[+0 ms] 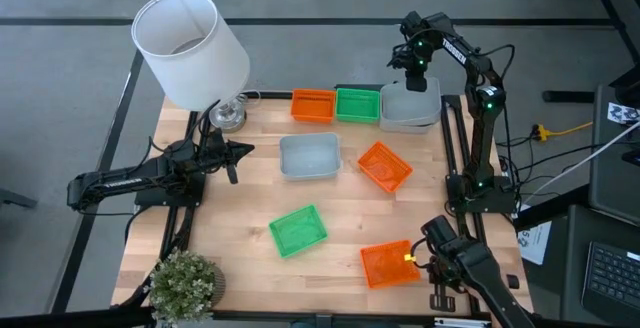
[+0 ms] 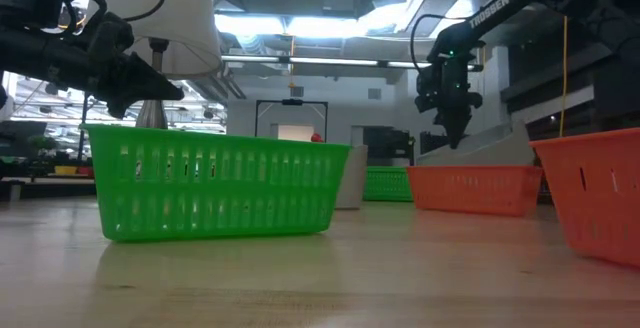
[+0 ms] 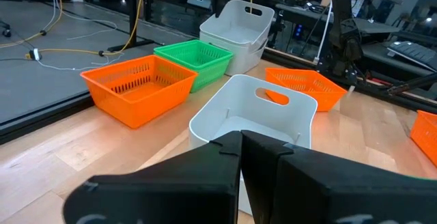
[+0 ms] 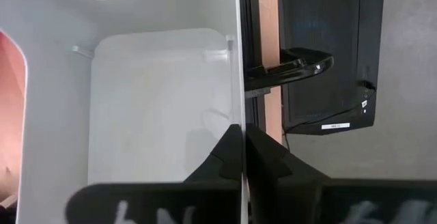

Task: Stack baskets by color
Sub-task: Stack the bottom gray bin on the top gray bin

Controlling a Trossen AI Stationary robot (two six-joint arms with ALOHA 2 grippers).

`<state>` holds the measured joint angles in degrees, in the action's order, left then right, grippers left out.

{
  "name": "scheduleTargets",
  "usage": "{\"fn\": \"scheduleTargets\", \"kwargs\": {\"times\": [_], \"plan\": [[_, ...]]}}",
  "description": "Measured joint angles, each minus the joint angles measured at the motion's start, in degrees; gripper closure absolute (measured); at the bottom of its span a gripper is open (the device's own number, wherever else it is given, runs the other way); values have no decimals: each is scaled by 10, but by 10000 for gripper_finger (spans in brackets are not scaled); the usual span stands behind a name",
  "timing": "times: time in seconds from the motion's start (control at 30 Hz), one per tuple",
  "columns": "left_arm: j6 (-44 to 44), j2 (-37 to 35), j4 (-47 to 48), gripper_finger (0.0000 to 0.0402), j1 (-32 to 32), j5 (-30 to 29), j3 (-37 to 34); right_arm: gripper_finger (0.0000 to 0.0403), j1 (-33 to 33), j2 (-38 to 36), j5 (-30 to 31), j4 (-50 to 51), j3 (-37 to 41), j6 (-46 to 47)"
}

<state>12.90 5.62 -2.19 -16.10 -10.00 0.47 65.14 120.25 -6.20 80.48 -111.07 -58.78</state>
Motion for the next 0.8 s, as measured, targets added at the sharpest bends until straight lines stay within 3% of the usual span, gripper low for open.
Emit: {"fn": "scheduleTargets", "kwargs": {"times": [0.3, 0.6, 0.8], "plan": [[0, 0, 0, 401, 0, 0, 0, 401, 0, -2, 1, 20, 0, 0], [1, 0, 0, 401, 0, 0, 0, 402, 0, -51, 1, 19, 0, -2], [1, 0, 0, 401, 0, 0, 0, 403, 9, -57, -71, -10, 0, -2]]}}
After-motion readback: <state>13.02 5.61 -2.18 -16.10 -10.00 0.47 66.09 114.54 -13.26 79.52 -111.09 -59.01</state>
